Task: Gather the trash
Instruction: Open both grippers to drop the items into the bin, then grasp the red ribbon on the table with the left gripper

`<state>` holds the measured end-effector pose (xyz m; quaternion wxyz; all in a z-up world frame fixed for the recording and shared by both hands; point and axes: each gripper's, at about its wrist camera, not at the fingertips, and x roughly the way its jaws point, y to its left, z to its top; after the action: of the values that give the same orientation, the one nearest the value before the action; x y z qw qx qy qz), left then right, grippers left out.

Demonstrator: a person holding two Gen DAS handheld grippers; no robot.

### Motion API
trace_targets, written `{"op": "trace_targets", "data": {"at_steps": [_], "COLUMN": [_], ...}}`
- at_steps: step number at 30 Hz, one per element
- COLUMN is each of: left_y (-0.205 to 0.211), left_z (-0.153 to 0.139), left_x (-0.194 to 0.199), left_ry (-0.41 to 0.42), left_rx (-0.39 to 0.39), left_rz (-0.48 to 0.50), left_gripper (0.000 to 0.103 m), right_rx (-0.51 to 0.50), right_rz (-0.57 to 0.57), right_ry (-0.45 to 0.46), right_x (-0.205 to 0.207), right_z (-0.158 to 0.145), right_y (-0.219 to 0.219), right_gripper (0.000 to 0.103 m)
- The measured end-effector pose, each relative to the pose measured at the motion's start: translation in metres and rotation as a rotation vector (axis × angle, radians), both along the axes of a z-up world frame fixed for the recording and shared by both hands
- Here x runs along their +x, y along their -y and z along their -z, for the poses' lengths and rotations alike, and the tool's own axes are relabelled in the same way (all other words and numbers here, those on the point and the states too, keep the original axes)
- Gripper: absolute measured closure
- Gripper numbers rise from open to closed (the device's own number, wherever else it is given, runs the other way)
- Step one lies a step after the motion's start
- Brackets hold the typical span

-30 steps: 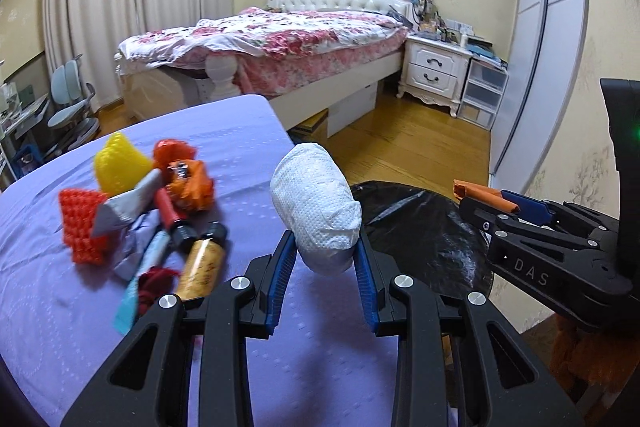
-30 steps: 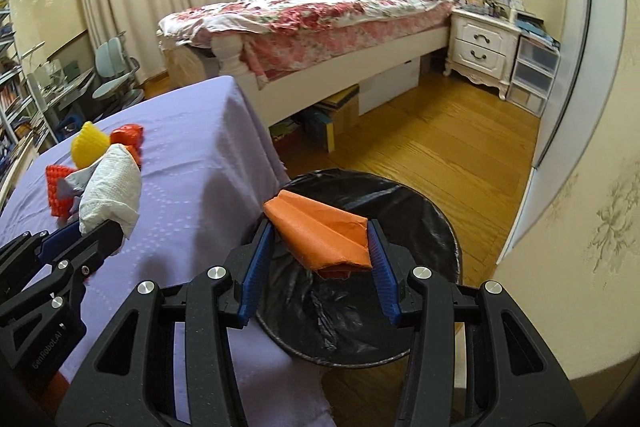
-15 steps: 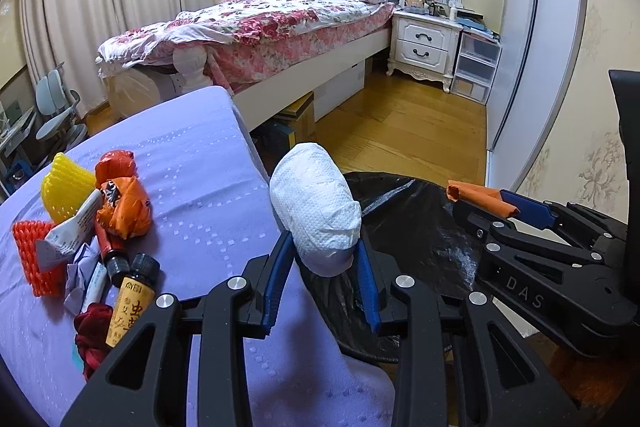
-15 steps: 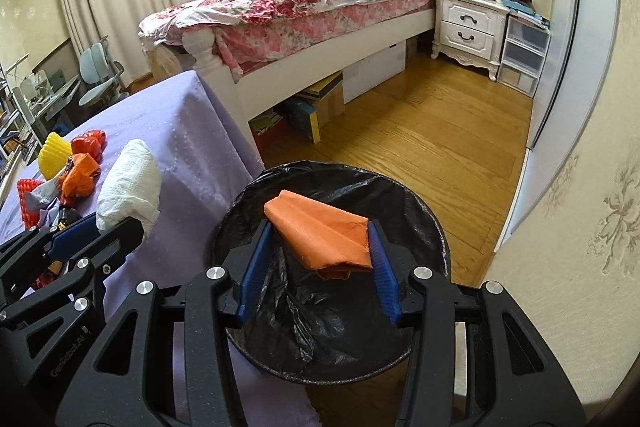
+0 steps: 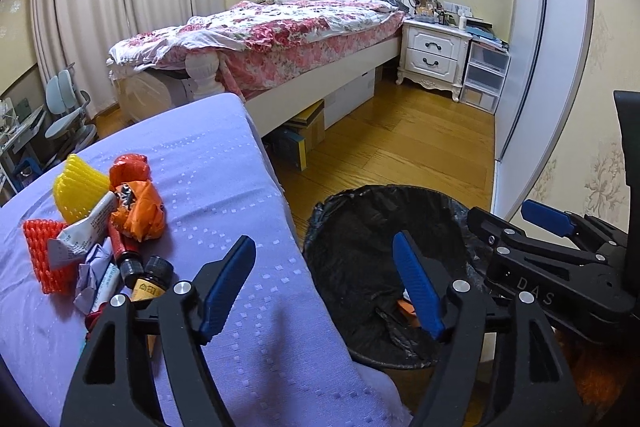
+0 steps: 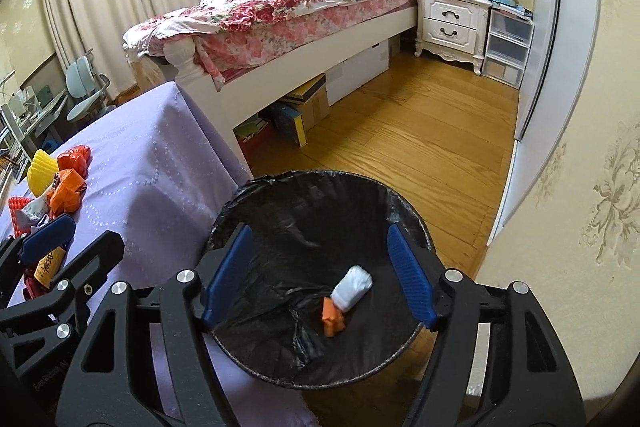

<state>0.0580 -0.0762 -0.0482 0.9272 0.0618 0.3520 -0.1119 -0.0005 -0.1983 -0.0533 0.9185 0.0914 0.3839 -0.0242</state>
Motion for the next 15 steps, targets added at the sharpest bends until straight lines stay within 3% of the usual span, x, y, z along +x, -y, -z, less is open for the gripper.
{"op": "trace_targets", "data": {"at_steps": [15], "left_y": [-0.06], "left_z": [-0.014], "left_x": [-0.019], "left_ry": [0.015], "left_rx": [-0.012], "left_rz": [-0.126], "left_gripper": [0.031], "right_rx": [0.014], "right_rz": [-0.072], "right_ry": [0.006], "right_x": [-0.013], "right_z": [-0.013], "right_y": [-0.039], "right_gripper": [0.033]}}
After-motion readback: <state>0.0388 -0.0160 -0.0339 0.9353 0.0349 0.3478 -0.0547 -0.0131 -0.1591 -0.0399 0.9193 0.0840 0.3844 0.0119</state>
